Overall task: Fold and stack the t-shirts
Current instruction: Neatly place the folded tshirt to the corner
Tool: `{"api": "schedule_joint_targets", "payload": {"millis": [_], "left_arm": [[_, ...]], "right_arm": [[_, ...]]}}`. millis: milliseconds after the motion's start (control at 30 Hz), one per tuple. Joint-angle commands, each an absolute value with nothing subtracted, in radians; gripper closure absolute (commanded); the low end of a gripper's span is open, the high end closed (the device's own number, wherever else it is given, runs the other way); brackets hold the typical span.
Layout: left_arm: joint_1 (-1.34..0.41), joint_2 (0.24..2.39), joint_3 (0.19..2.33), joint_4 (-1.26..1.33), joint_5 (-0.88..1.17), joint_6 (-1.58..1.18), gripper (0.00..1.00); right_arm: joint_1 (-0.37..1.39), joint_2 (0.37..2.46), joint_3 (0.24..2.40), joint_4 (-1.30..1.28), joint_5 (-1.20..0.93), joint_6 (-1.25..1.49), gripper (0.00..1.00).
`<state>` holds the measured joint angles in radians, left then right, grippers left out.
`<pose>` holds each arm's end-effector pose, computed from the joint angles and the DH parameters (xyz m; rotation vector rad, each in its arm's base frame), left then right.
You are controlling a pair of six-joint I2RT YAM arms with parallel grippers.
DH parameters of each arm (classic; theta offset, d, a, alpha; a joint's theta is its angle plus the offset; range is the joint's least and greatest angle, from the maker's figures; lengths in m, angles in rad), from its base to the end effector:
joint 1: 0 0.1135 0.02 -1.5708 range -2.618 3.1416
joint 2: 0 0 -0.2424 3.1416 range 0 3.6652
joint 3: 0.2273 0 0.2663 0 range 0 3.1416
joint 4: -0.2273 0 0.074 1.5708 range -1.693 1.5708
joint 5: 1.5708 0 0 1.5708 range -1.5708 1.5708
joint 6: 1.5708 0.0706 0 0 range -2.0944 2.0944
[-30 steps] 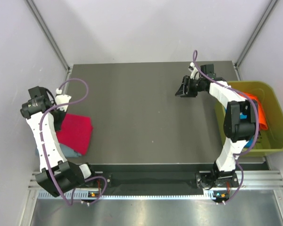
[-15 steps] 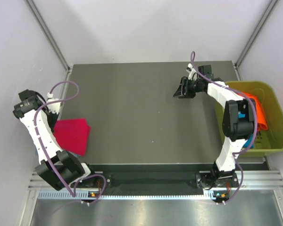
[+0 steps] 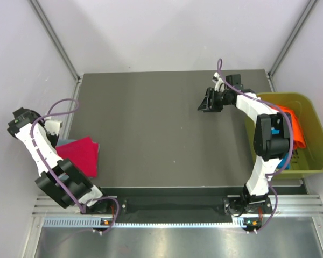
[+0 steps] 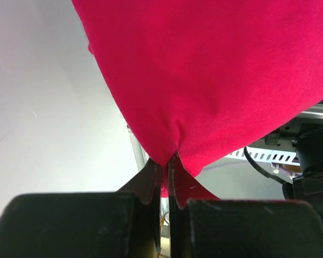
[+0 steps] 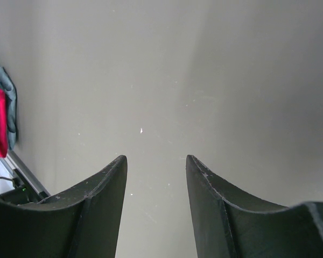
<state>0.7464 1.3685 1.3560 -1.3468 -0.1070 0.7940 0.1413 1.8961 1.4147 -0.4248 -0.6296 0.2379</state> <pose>0.1870 0.1833 0.2667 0.0552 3.0447 0.3421 0.4259 0.1026 0.1731 -0.1566 2.4584 0.9420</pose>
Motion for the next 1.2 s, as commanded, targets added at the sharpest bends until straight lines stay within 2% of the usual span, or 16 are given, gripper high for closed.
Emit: {"api": "schedule_joint_targets", "payload": {"millis": [0, 333, 767, 800, 833, 867, 900, 967, 1067, 1133, 1167], "left_arm": [[0.755, 1.399, 1.402, -1.342, -0.161, 0.792, 1.0], [0.753, 1.537, 1.48, -1.292, -0.274, 0.733, 1.0], [0.752, 1.66, 1.56, -1.357, -0.356, 0.692, 1.0], [0.75, 1.664, 1.562, -1.38, -0.356, 0.674, 0.98], [0.75, 1.667, 1.565, -1.385, -0.357, 0.663, 0.81], [0.75, 1.669, 1.569, -1.39, -0.359, 0.654, 0.72], [0.75, 1.661, 1.578, -1.391, -0.348, 0.632, 0.4], [0.746, 1.637, 1.644, -1.391, -0.306, 0.62, 0.28], [0.662, 1.556, 1.745, -1.377, -0.27, 0.571, 0.23], [0.508, 1.528, 1.837, -1.384, -0.267, 0.487, 0.19], [0.439, 1.516, 1.868, -1.385, -0.282, 0.445, 0.11]], "right_arm": [[0.158, 1.91, 1.46, -0.37, -0.638, 0.238, 0.52], [0.163, 1.925, 1.463, -0.368, -0.638, 0.238, 0.52], [0.176, 1.954, 1.483, -0.367, -0.637, 0.239, 0.52], [0.176, 1.959, 1.486, -0.37, -0.637, 0.239, 0.52], [0.176, 1.96, 1.488, -0.37, -0.637, 0.239, 0.52], [0.178, 1.963, 1.491, -0.37, -0.638, 0.239, 0.52], [0.178, 1.97, 1.494, -0.371, -0.638, 0.238, 0.52], [0.178, 1.973, 1.496, -0.371, -0.637, 0.236, 0.52], [0.178, 1.977, 1.494, -0.37, -0.637, 0.235, 0.52], [0.178, 1.968, 1.493, -0.374, -0.634, 0.23, 0.52], [0.178, 1.954, 1.493, -0.376, -0.632, 0.226, 0.52]]}}
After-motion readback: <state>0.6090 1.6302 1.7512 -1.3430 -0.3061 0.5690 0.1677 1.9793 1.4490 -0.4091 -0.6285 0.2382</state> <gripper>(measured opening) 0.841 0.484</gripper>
